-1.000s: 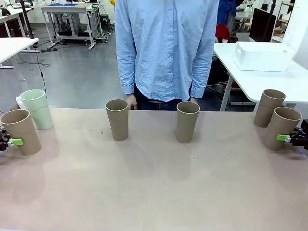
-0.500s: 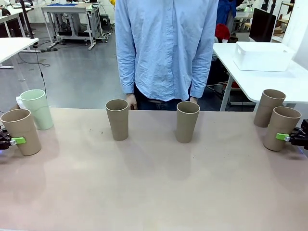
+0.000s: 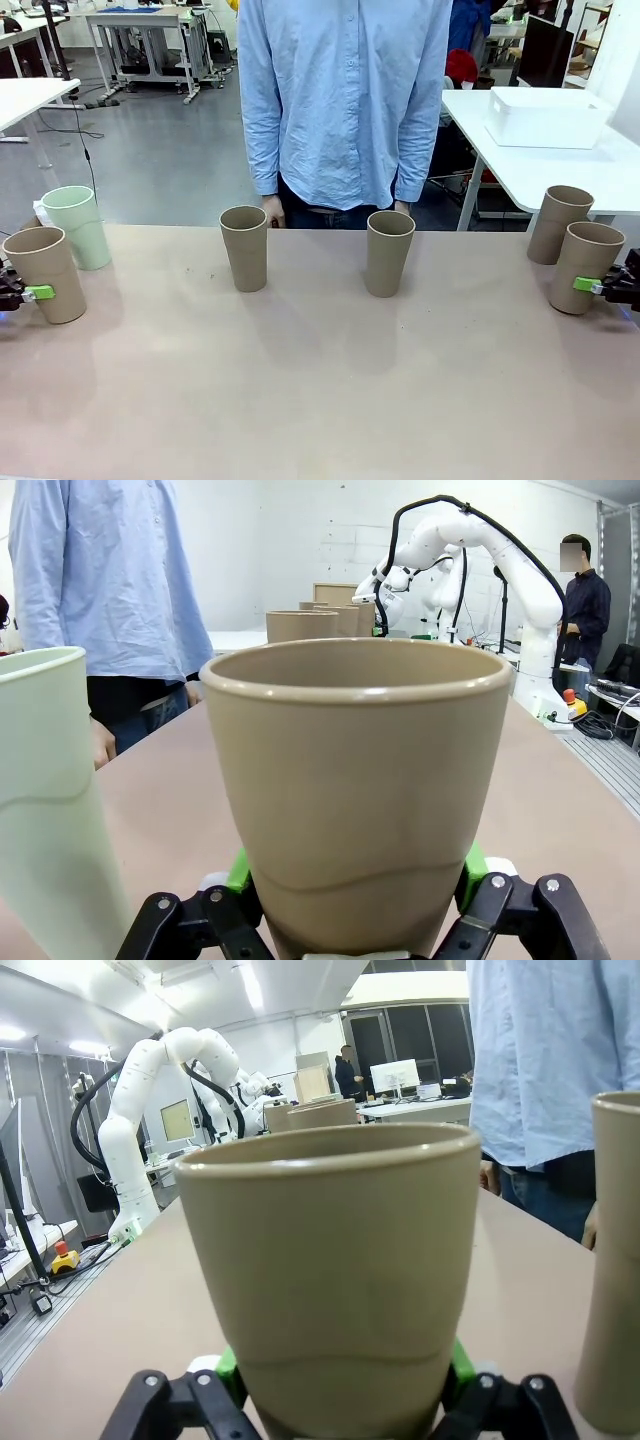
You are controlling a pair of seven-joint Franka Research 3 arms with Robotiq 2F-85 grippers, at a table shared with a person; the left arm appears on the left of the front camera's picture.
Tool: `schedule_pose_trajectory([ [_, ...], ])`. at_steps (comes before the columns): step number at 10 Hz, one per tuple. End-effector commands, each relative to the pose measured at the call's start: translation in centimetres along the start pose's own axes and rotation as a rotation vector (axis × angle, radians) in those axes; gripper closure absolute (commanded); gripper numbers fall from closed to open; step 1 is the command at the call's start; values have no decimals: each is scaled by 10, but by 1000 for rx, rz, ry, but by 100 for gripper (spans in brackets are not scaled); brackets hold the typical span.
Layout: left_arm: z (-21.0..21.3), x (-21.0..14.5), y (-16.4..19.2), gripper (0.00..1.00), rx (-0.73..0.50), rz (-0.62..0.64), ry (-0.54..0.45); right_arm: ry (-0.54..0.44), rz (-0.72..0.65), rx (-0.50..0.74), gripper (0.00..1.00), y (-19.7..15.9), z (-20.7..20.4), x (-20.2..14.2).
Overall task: Stack the cups and store them in the basket.
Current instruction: Pick up two Reusable plastic cups , one in each hand.
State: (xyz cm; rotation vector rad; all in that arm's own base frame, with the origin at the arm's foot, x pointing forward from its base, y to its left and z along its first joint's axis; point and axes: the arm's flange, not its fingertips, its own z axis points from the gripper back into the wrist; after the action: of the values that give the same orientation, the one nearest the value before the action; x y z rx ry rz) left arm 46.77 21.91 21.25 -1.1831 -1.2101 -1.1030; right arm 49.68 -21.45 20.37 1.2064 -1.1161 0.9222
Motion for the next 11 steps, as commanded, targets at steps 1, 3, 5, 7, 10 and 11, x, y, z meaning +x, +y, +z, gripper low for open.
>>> schedule_pose_trajectory([
  [1, 0, 0, 0, 15, 0, 0, 0, 0, 0, 0, 16, 0, 0, 0],
  [3, -18, 46, -29, 15, 35, -67, 5, -9, 3, -36, 16, 50, -26, 40],
  [5, -44, 79, -45, 15, 25, -76, -11, 10, 46, -71, 16, 88, -49, 71],
  [7, -77, 115, -62, 15, 10, -112, -22, 18, 58, -72, 16, 125, -81, 96],
  [10, -129, 165, -73, 15, 39, -139, 35, 17, 99, -99, 16, 147, -135, 120],
  [11, -142, 172, -72, 15, 37, -142, 46, -6, 122, -124, 16, 154, -149, 122],
])
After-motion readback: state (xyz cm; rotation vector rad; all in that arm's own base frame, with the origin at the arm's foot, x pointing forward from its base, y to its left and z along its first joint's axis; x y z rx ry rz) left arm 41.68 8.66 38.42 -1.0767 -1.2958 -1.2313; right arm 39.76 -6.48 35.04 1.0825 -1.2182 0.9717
